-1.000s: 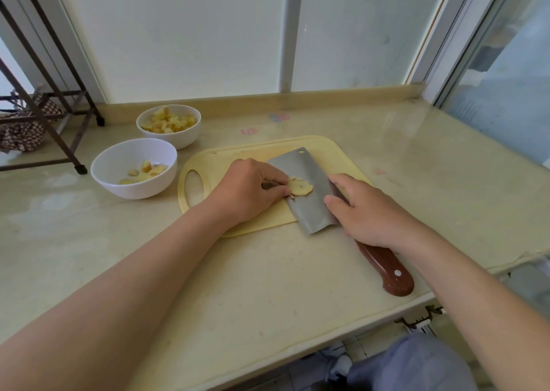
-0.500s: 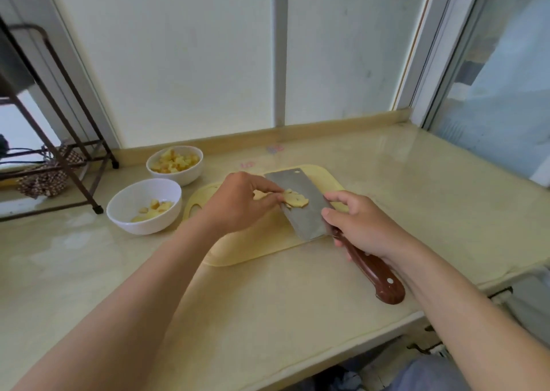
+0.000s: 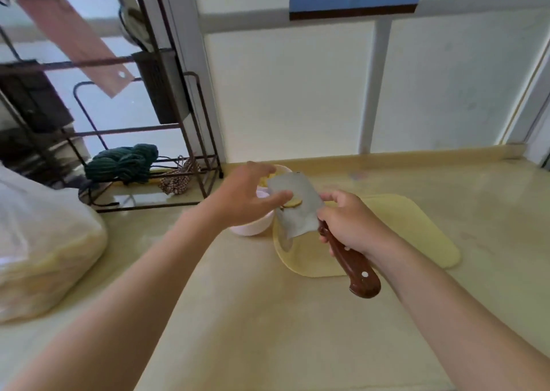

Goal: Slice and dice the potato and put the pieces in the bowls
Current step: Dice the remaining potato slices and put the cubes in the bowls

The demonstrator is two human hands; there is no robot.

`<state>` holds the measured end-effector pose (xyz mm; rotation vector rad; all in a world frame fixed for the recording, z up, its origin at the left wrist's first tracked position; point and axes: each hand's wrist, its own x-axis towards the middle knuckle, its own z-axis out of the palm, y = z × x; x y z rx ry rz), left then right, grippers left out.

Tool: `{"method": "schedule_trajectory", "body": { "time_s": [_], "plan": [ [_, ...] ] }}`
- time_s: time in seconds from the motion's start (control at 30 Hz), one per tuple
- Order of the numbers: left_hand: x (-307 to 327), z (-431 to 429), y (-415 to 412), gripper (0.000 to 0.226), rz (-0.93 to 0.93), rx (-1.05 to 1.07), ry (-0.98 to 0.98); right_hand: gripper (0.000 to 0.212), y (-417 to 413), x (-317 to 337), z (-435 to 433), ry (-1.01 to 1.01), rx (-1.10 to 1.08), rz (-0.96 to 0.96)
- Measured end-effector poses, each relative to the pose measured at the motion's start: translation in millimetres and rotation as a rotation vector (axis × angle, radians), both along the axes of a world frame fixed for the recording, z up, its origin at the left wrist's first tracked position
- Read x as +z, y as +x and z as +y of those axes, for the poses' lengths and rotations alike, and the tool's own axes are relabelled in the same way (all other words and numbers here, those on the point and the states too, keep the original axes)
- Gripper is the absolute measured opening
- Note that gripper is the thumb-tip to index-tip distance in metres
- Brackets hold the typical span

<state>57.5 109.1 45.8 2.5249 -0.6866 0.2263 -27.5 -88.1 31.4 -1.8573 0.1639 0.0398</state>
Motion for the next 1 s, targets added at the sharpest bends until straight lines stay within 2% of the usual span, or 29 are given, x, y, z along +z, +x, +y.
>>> {"method": "schedule_trajectory", "body": {
  "time_s": [0.2,0.47,0.77,0.93,1.0],
  "plan": [
    [-10.5,24.8,8.6,0.1,0.013,0.179,0.212,0.032,14.5,4.7,48.7,-0.047,0.088,-0.035],
    [-29.8,26.2,42.5,0.091,0.072,0.316,0.285,0.036,25.8,0.7,55.5,-0.128,0.078,-0.019],
    [-45.2,28.0,61.5,0.063,0.126,0.375,0.071,0.041,25.2,-5.4,27.9,-0.227,0.091,-0.003],
    [-40.7,26.7,60.2,0.044,0.141,0.34,-0.034,0.042,19.1,-4.2,13.9,-0.278,0.112,-0.01],
    [-38.7,17.8,55.1,0.054,0.144,0.351,-0.116,0.044,17.3,-4.4,13.6,-0.315,0.124,-0.027]
  ]
}}
